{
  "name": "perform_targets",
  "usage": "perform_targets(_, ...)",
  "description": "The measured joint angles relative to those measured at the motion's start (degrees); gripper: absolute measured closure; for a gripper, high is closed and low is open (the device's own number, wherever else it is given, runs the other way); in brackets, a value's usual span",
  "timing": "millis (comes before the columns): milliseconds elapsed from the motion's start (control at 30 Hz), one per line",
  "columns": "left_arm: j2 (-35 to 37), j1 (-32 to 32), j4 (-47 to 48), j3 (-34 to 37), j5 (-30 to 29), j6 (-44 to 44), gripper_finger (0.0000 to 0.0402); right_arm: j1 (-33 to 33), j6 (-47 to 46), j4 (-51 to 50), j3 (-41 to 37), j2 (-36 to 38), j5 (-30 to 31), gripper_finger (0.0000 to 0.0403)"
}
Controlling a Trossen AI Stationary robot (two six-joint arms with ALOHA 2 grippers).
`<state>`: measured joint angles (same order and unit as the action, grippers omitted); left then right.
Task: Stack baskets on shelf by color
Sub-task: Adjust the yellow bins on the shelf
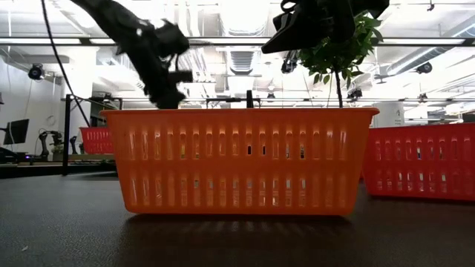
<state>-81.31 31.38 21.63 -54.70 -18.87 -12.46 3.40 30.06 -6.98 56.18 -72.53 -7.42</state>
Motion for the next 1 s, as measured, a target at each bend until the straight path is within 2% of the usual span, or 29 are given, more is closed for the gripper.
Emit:
perform_targets(200, -3.6, 2.3, 0.6, 0.0, -4.4, 0.0, 0.0402, 0.0, 0.1, 0.0, 0.0, 0.0, 0.0, 0.0394)
perform_targets(433, -4.1, 3.1, 3.2, 0.0, -7.2, 2.5, 0.0402, 0.0, 0.7, 0.0, -0.1, 0.0, 0.0, 0.0394)
perform_targets(900, -3.2, 2.7, 6.3, -1.3, -6.8, 5.7, 0.0402, 0.0, 0.7, 0.0, -0.1, 0.0, 0.0, 0.0394)
perform_targets(1000, -1.5, 1.4, 6.3, -1.6, -1.9, 5.7, 0.0402, 0.0, 0.7, 0.0, -0.1, 0.0, 0.0, 0.0394)
